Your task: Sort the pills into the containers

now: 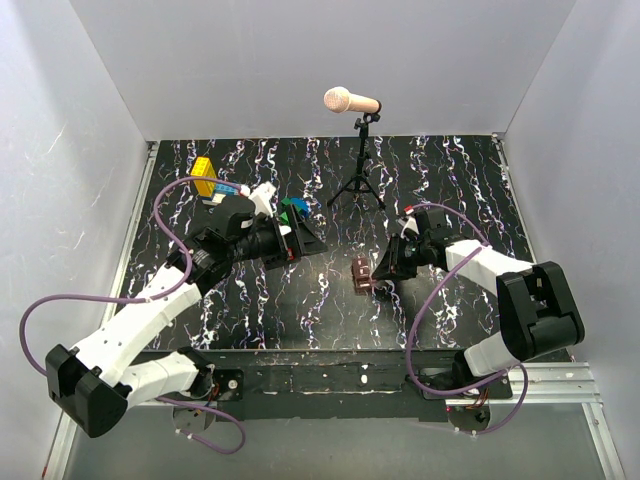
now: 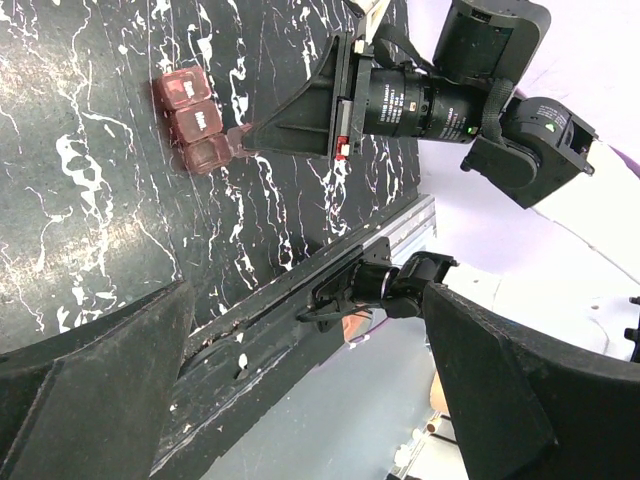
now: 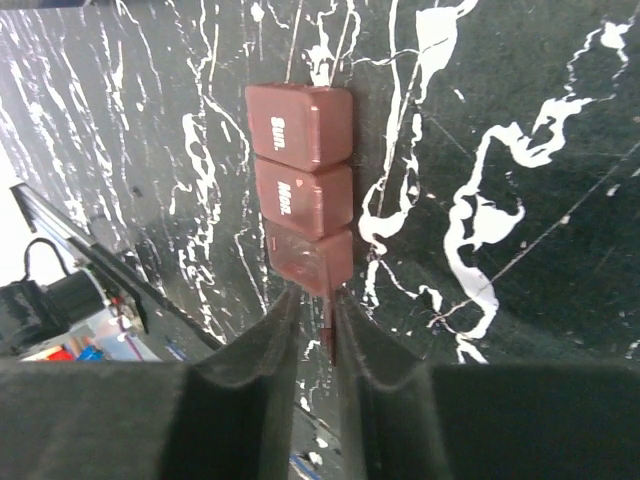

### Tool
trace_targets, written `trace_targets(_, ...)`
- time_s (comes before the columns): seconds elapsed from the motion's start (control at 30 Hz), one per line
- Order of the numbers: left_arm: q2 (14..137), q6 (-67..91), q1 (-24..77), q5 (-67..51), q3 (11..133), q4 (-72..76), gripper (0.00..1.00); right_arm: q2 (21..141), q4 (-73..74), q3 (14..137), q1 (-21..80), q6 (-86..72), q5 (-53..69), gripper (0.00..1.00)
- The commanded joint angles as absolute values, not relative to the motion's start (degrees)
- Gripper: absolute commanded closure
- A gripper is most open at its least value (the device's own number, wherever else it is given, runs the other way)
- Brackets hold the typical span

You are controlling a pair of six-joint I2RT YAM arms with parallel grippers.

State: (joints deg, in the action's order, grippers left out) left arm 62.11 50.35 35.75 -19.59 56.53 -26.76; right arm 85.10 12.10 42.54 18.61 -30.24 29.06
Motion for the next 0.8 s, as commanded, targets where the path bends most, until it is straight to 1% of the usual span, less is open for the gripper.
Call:
trace_targets(0.0,60.12,50.01,35.68,-18.98,56.87,-26.89,0.02,84.29,12.74,42.45,18.28,-30.94,26.46,0.65)
trace_targets(0.1,59.94,50.1,35.68,-18.63,56.78,-26.98,0.02,82.97,13.8,42.63,18.11,-30.76,25.58,0.51)
trace_targets(0.2,59.77,50.1,35.68,-18.37,56.78,-27.25,0.02,81.48,15.37,43.07,18.19,-30.59,24.26,0.4)
trace_targets(0.37,59.85,50.1,35.6,-18.11,56.69,-27.51,0.02,78.06,18.01,44.3,18.11,-30.24,21.89,0.16)
trace_targets(0.43,60.03,50.01,35.68,-18.02,56.78,-27.51,0.02,76.13,18.98,44.82,18.19,-29.88,21.19,0.1)
trace_targets(0.5,60.29,49.92,35.68,-18.02,56.69,-27.51,0.02,74.1,20.03,45.44,18.11,-29.53,20.48,0.06)
trace_targets(0.53,60.55,49.92,35.68,-18.02,56.78,-27.51,0.02,72.87,20.47,45.79,18.11,-29.27,20.3,0.02)
trace_targets(0.77,63.63,49.13,35.68,-17.4,57.04,-27.07,0.02,69.61,24.34,49.3,18.11,-27.25,20.57,0.02)
